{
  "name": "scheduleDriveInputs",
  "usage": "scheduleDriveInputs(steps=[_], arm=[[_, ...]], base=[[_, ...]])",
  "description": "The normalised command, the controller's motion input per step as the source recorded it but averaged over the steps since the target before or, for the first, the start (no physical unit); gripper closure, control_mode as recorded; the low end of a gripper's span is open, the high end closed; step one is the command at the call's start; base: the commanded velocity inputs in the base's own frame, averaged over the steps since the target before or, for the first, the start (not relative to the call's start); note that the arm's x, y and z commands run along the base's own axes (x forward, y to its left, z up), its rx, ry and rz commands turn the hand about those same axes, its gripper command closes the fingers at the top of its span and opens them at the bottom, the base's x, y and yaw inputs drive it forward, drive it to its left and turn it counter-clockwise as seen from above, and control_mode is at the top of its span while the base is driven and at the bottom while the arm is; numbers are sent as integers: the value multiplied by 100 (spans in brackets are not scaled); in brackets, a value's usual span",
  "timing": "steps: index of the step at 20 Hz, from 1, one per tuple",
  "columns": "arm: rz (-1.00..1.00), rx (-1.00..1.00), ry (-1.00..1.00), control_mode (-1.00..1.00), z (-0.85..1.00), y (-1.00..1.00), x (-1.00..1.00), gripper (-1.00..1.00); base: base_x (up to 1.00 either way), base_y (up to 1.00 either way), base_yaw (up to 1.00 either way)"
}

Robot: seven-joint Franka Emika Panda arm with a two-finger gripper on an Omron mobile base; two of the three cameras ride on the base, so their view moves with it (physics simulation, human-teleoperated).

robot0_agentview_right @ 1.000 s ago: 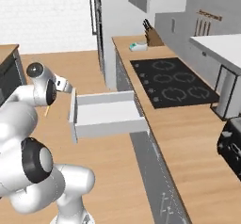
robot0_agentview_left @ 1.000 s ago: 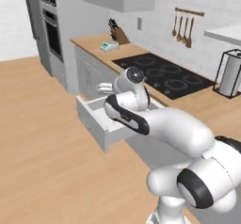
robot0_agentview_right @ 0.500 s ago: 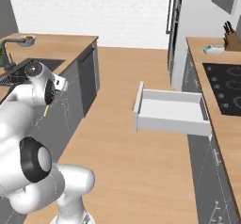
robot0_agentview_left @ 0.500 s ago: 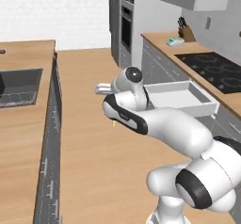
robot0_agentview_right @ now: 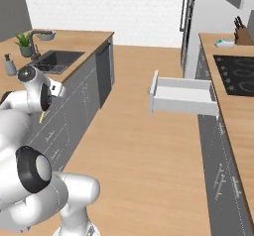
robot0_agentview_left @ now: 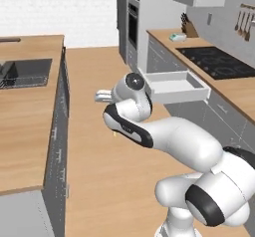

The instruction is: Take a straw from the drawer in front and place it inside the glass cup on the dining counter.

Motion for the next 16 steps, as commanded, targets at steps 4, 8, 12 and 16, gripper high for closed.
scheduleDriveInputs(steps=[4,8,12,16], arm=[[0,0,0,100,0,0,0,100],[0,0,0,100,0,0,0,100],[0,0,0,100,0,0,0,100],[0,0,0,100,0,0,0,100]], base=[[-86,2,2],[-7,63,0],[28,100,-5],[34,100,-5]])
